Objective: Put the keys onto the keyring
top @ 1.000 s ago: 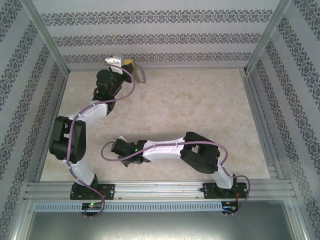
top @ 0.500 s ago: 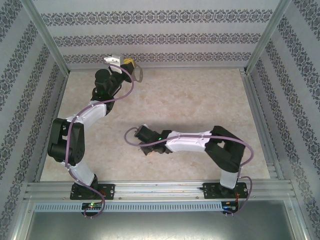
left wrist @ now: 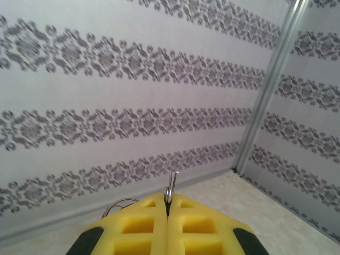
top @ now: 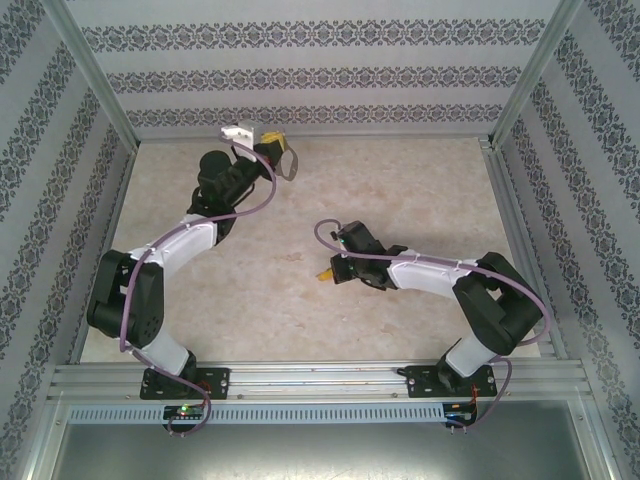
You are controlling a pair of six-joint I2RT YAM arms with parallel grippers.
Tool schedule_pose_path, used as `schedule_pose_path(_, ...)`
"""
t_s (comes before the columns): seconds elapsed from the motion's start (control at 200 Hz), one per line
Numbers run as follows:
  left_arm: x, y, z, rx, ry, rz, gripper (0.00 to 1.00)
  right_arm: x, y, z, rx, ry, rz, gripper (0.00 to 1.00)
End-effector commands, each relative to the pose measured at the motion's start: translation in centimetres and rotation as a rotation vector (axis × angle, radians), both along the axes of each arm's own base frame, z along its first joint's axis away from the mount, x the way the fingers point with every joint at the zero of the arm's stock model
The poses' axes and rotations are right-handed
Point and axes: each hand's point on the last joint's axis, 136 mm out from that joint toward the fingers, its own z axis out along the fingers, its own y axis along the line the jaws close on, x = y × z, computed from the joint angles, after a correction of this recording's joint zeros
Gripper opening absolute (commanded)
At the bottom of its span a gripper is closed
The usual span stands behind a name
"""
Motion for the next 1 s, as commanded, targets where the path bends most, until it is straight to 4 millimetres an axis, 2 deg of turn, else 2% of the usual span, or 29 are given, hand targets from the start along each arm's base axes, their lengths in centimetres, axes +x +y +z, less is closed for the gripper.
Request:
schedule_pose_path(0.0, -2.5, -1.4, 1.6, -0.021, -0.034, -0.055, 0.0, 0.1, -0.2, 0.2, 0.055, 0.004, 0.004, 0.0)
schedule_pose_path(0.155, -4.0, -2.7, 1.4, 0.005, -0.042, -0.077, 0.0, 0.3, -0.4, -0.2, 0.062, 0.011, -0.006, 0.0)
schedule_pose_path(0.31, -4.6, -3.0, 1.4, 0.016, -0.045, -0.082, 0.0, 0.4, -0.5, -0.5, 0.065, 0.018, -0.015, 0.0)
schedule_pose_path(0.66, -5.3, -3.3, 1.6, 0.024, -0.054, -0.092, 0.0, 0.4, -0.8, -0.6, 0.062, 0.019, -0.025, 0.28)
schedule_pose_path(0.994, -5.7, -3.3, 1.9, 0.025, -0.066, -0.092, 0.0, 0.6, -0.8, -0.6, 0.062, 0.025, -0.038, 0.37)
